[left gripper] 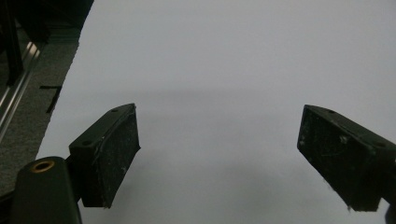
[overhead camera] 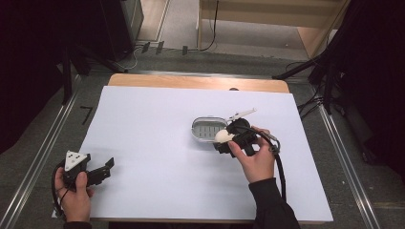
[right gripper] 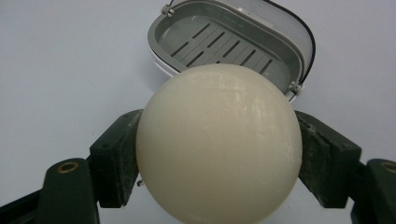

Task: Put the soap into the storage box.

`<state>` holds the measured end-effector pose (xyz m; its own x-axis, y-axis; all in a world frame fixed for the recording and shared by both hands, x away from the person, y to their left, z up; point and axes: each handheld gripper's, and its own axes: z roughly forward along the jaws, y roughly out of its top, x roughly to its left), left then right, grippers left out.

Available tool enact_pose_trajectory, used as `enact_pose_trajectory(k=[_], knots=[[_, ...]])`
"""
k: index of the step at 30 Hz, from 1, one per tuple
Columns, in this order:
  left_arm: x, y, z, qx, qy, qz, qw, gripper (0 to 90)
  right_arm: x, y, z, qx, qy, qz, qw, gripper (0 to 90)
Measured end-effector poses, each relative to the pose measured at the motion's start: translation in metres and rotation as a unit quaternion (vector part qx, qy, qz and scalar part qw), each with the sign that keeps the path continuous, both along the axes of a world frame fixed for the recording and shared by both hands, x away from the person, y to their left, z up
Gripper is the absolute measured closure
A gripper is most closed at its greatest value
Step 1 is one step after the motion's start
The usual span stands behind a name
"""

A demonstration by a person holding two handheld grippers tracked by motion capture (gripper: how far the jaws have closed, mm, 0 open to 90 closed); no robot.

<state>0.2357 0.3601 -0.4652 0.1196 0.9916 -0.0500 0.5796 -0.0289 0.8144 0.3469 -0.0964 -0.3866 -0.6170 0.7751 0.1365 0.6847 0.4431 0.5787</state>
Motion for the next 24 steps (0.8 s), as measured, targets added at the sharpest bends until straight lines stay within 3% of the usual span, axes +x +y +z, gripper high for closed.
enact_pose_trajectory(k=[16, 24], knots=[[0.000, 0.001, 0.000, -0.003, 0.000, 0.000, 1.0000, 13.8, 0.017, 0.018, 0.003, -0.003, -0.001, 0.004, 1.0000, 24.9], [0.000, 0.001, 0.000, -0.003, 0.001, 0.000, 1.0000, 13.8, 0.030, 0.023, -0.003, -0.002, 0.006, -0.005, 1.0000, 24.8]])
